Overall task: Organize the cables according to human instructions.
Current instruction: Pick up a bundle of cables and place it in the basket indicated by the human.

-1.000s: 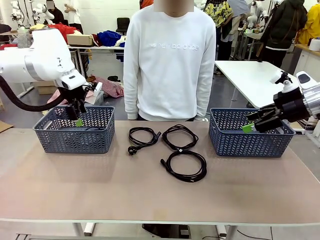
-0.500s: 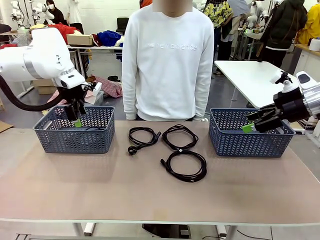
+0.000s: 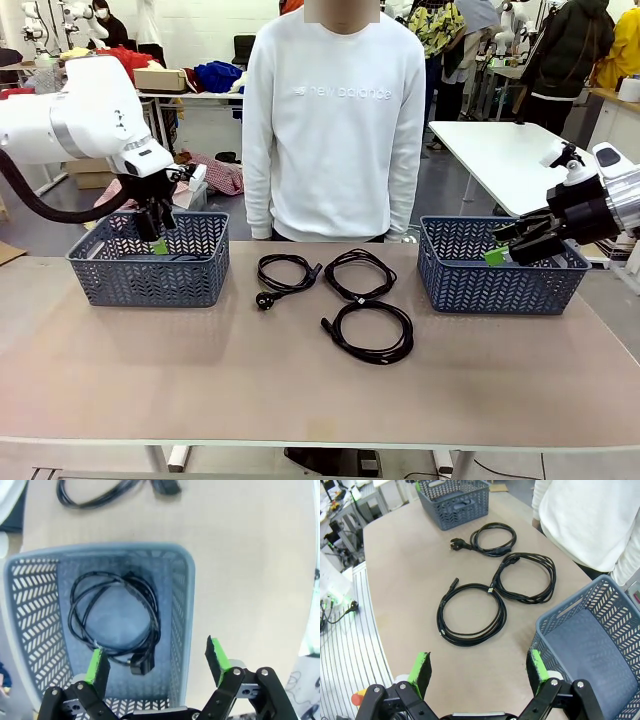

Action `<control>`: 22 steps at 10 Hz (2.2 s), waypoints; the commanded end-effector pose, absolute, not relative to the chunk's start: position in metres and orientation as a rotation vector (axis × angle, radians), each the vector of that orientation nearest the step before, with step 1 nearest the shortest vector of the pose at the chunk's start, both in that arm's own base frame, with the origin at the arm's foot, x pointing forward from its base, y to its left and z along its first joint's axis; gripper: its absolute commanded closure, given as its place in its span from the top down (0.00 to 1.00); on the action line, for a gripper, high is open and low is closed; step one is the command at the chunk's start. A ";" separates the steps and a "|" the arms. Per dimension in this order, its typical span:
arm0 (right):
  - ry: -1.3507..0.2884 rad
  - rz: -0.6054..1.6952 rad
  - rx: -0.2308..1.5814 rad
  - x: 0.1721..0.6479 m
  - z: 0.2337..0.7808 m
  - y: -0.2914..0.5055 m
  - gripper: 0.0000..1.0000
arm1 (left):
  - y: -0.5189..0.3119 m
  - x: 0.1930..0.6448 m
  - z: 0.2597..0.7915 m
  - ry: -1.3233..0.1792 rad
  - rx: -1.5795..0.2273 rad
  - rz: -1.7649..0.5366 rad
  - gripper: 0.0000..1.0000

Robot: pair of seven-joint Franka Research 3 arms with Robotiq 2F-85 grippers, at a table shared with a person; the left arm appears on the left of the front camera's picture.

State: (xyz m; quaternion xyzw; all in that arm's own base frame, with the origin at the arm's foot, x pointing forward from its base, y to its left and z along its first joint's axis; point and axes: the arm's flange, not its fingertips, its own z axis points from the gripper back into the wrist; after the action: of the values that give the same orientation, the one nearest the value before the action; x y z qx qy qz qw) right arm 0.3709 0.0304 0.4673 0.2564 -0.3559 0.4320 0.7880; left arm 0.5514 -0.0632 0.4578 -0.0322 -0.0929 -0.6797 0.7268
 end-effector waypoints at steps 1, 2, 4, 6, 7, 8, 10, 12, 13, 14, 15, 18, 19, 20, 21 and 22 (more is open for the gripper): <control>-0.805 0.949 0.562 0.376 0.465 0.031 1.00 | -0.081 0.528 0.462 -0.307 -0.114 -1.436 1.00; -0.805 0.949 0.562 0.376 0.465 0.031 1.00 | -0.091 0.516 0.463 -0.334 -0.119 -1.429 1.00; -0.805 0.949 0.562 0.376 0.465 0.031 1.00 | -0.114 0.488 0.458 -0.373 -0.160 -1.398 1.00; -0.805 0.949 0.562 0.376 0.465 0.031 1.00 | -0.134 0.455 0.447 -0.418 -0.188 -1.361 1.00; -0.805 0.949 0.562 0.376 0.465 0.031 1.00 | -0.139 0.442 0.442 -0.436 -0.247 -1.351 1.00; -0.805 0.949 0.562 0.376 0.465 0.031 1.00 | -0.142 0.430 0.439 -0.443 -0.270 -1.345 1.00; -0.805 0.949 0.562 0.376 0.465 0.031 1.00 | -0.147 0.410 0.430 -0.441 -0.309 -1.328 1.00; -0.805 0.949 0.562 0.376 0.465 0.031 1.00 | -0.150 0.393 0.425 -0.441 -0.316 -1.322 1.00; -0.805 0.949 0.562 0.376 0.465 0.031 1.00 | -0.153 0.388 0.423 -0.442 -0.318 -1.328 1.00; -0.805 0.949 0.562 0.376 0.465 0.031 1.00 | -0.154 0.387 0.420 -0.444 -0.314 -1.334 1.00; -0.805 0.949 0.562 0.376 0.465 0.031 1.00 | -0.155 0.388 0.418 -0.440 -0.293 -1.329 1.00; -0.805 0.949 0.562 0.376 0.465 0.031 1.00 | -0.155 0.391 0.424 -0.408 -0.308 -1.349 1.00; -0.805 0.949 0.562 0.376 0.465 0.031 1.00 | -0.155 0.391 0.424 -0.408 -0.308 -1.349 1.00; -0.805 0.949 0.562 0.376 0.465 0.031 1.00 | -0.155 0.391 0.424 -0.408 -0.308 -1.349 1.00; -0.805 0.949 0.562 0.376 0.465 0.031 1.00 | -0.155 0.391 0.424 -0.408 -0.308 -1.349 1.00; -0.805 0.949 0.562 0.376 0.465 0.031 1.00 | -0.155 0.391 0.424 -0.408 -0.308 -1.349 1.00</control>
State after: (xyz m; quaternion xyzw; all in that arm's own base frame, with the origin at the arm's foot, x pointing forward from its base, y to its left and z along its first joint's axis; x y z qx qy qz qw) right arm 0.3709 0.0306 0.4673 0.2560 -0.3556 0.4324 0.7881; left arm 0.3908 -0.1566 0.4220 -0.1377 -0.1887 -0.6187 0.7501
